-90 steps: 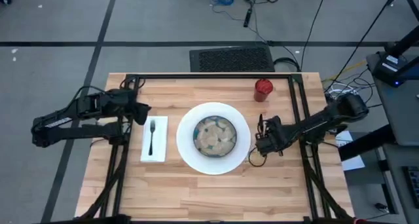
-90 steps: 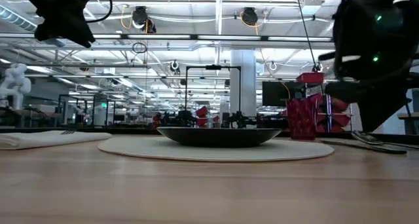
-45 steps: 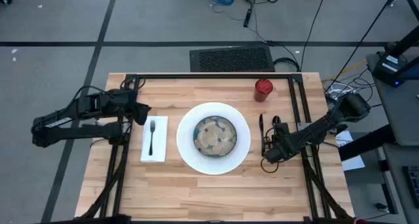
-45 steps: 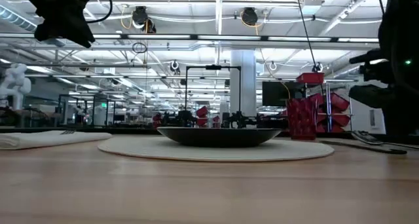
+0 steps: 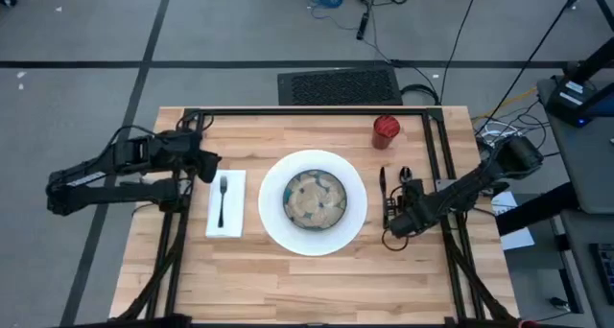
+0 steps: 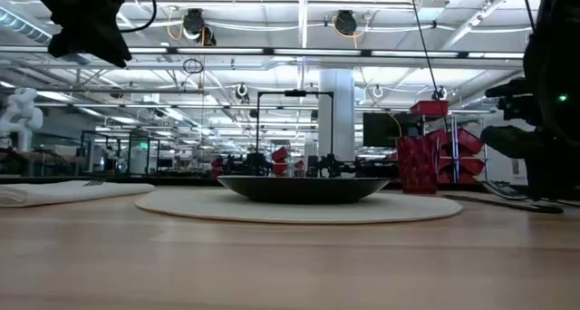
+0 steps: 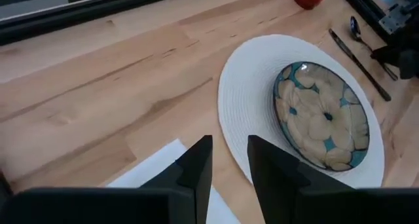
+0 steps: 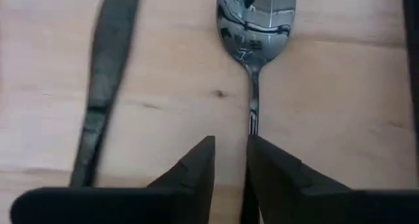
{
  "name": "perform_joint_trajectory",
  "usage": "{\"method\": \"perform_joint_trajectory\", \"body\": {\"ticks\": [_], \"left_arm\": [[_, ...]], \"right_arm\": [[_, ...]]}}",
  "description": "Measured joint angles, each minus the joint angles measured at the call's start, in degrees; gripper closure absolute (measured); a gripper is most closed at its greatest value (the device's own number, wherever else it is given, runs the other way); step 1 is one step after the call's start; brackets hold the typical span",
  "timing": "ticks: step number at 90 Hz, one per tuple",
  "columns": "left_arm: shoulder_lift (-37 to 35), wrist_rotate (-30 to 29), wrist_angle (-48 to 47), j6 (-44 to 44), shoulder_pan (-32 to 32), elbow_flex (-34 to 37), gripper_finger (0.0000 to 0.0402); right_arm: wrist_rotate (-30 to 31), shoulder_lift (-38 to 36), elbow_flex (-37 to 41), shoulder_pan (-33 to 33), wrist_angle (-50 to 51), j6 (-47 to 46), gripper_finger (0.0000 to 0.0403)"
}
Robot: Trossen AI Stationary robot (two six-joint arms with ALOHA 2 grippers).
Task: Set table place
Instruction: Adjust the spoon beside the table knife
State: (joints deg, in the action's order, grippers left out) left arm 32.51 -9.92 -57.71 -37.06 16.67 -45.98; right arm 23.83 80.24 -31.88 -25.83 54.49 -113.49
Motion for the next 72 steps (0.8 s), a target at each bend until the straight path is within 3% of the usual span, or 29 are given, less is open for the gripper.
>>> {"method": "perform_joint_trajectory", "body": {"ticks": [14,44,72], "left_arm": [[0.0,-0.1,0.2,0.0,0.0,0.0,0.0318],[0.0,-0.2,0.2,0.0,0.0,0.0,0.0318],[0.0,-0.9,0.4,0.0,0.0,1.1,0.0318]], "right_arm": [[0.4,-0.1,-3.9,0.0,7.2,1.4,0.0327],[1.3,-0.1,-0.4,0.4,2.1,1.7,0.0274],[3.2,-0.3,5.1,2.1,-6.1,0.4,0.0300]]}}
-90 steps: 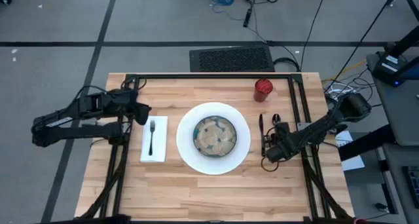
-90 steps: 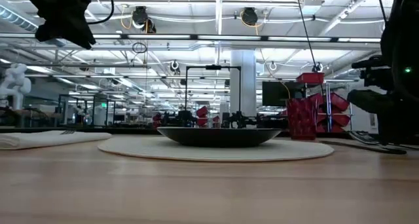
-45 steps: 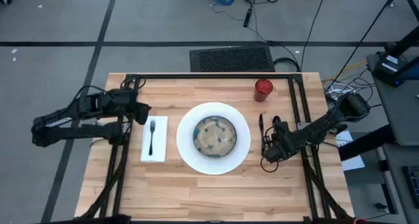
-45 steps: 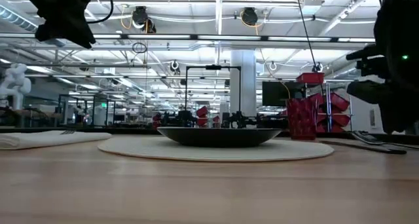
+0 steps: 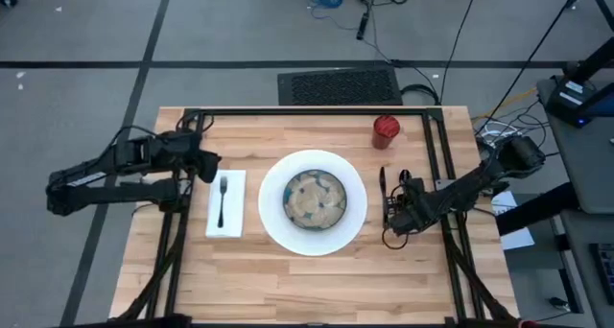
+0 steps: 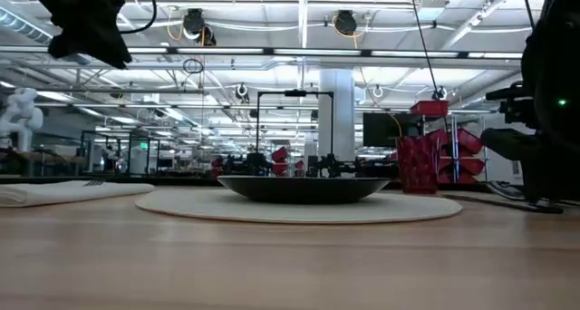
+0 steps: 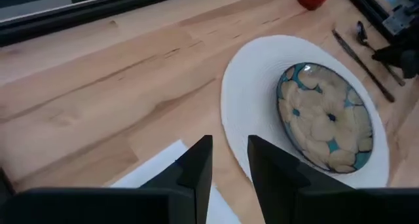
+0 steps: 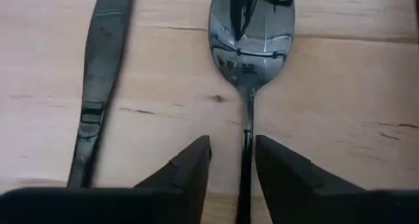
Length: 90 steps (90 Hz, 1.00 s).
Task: Set table place
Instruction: Adjust the spoon beside the table knife
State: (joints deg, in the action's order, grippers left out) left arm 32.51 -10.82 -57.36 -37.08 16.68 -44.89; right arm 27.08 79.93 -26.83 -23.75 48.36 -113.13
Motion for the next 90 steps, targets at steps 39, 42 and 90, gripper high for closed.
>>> {"method": "perform_joint_trajectory", "body": {"ticks": [39,42,90], "left_arm": [[0.5,0.2,3.6,0.0,0.0,0.4,0.0318],[0.5,0.3,3.7,0.0,0.0,0.4,0.0318],[0.5,2.0,4.0,0.0,0.0,0.4,0.0318]], "right_arm": [[1.5,0.2,-0.9,2.3,-1.7,3.3,0.0392],[1.5,0.2,-0.9,2.6,-1.9,4.3,0.0394],[1.2,0.2,-0.9,6.6,-1.1,6.9,0.0391]]}}
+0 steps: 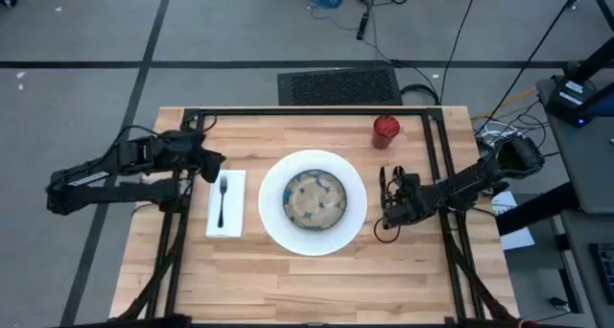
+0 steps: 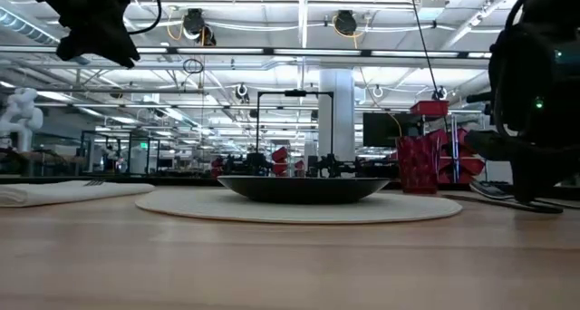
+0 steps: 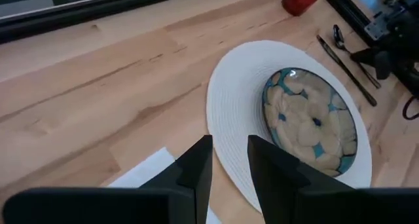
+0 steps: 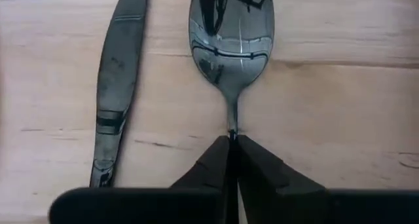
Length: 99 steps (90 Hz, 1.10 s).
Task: Set table place
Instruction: Adjust the spoon beside the table knife
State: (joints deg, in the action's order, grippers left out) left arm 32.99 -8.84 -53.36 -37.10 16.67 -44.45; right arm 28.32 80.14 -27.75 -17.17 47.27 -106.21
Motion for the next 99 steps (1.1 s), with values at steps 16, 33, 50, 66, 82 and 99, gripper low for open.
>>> {"method": "perform_joint_trajectory", "body": {"ticks": [16,33,50,66,82,99], "left_arm": [[0.0,0.0,0.0,0.0,0.0,0.0,0.0318],[0.0,0.0,0.0,0.0,0.0,0.0,0.0318],[0.0,0.0,0.0,0.0,0.0,0.0,0.0318],[0.0,0.0,0.0,0.0,0.0,0.0,0.0318],[0.0,0.0,-0.1,0.0,0.0,0.0,0.0318],[0.0,0.0,-0.1,0.0,0.0,0.0,0.0318]], "right_arm": [[0.3,0.0,0.0,0.0,-0.1,0.4,0.0390],[0.3,0.0,0.0,0.0,0.7,-1.9,0.0387],[0.3,0.0,0.1,0.0,0.7,-2.0,0.0379],[0.2,0.0,0.1,0.0,0.7,-1.7,0.0377],[0.3,0.0,0.1,0.0,0.1,-0.9,0.0377],[0.3,0.1,-0.7,-0.1,0.3,1.2,0.0373]]}}
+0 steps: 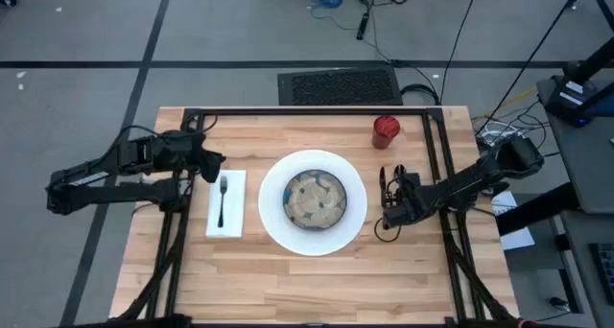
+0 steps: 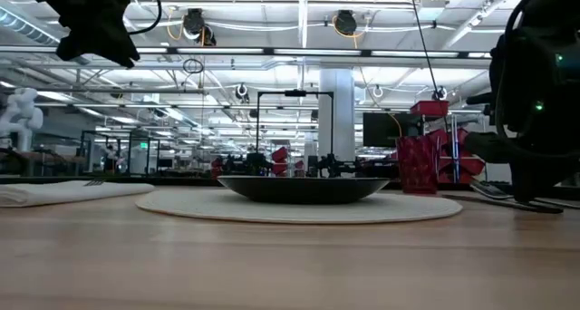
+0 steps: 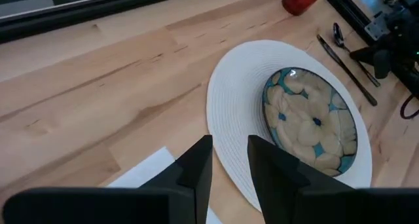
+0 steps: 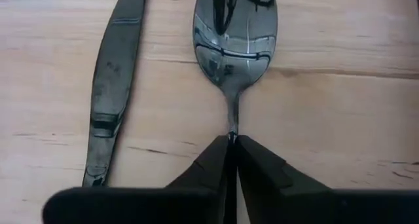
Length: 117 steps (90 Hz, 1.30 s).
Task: Set table place
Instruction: Adjust the spoon beside the table knife, then return to Home Position
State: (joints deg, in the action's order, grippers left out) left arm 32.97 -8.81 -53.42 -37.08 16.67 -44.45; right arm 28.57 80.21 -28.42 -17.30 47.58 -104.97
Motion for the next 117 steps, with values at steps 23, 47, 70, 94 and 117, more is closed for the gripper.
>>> {"method": "perform_joint_trajectory", "body": {"ticks": [23,47,70,94,117], "left_arm": [[0.0,0.0,0.0,0.0,0.0,0.0,0.0318],[0.0,0.0,0.0,0.0,0.0,0.0,0.0318],[0.0,0.0,0.0,0.1,0.0,0.0,0.0318],[0.0,1.4,0.3,3.6,0.0,0.0,0.0318],[-2.9,-2.3,1.6,7.9,0.0,0.1,0.0318]], "right_arm": [[-0.4,0.1,-0.7,0.0,1.4,0.4,0.0304],[4.3,-1.1,-5.3,0.1,4.6,3.8,0.0224],[10.0,-5.2,-23.9,5.3,22.2,22.4,0.0207],[6.7,-5.5,-38.9,22.8,20.7,54.1,0.0207],[1.0,-6.4,-41.5,34.3,7.1,74.3,0.0207]]}}
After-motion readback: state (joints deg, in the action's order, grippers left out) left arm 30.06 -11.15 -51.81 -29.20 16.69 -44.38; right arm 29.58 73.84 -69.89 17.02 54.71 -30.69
